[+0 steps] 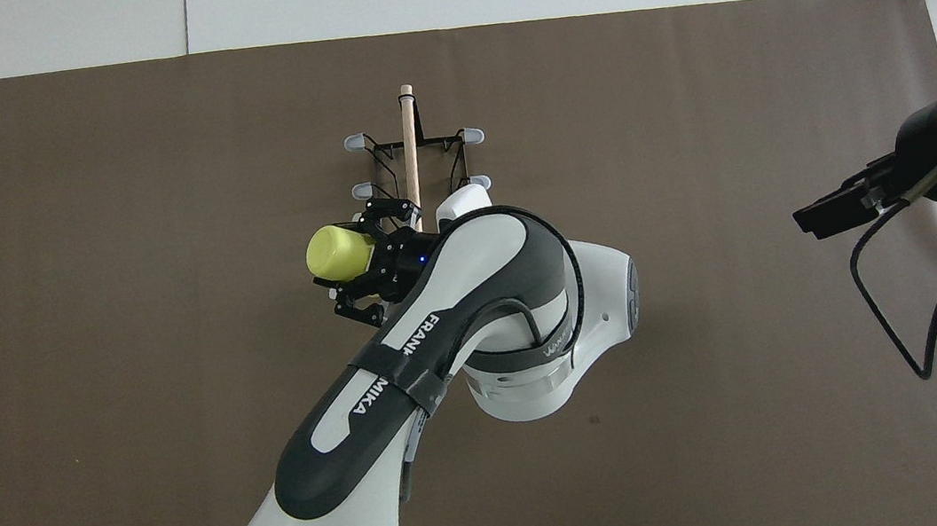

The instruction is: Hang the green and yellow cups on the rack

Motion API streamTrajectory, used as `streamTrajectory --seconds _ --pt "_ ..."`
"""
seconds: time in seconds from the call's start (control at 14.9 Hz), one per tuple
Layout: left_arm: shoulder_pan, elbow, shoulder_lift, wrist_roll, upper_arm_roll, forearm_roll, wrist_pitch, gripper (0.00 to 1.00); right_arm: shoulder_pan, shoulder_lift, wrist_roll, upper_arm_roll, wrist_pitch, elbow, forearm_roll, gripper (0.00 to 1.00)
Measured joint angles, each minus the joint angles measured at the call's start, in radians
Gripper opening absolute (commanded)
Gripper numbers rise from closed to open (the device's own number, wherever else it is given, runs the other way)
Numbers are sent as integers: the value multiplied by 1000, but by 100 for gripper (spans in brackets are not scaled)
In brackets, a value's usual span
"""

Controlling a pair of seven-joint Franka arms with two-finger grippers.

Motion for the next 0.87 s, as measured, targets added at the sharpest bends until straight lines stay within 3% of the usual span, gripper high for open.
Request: streamTrajectory --seconds 0.87 --pt "29 25 -11 6 18 0 14 100 58 8 89 -52 -19 11 0 100"
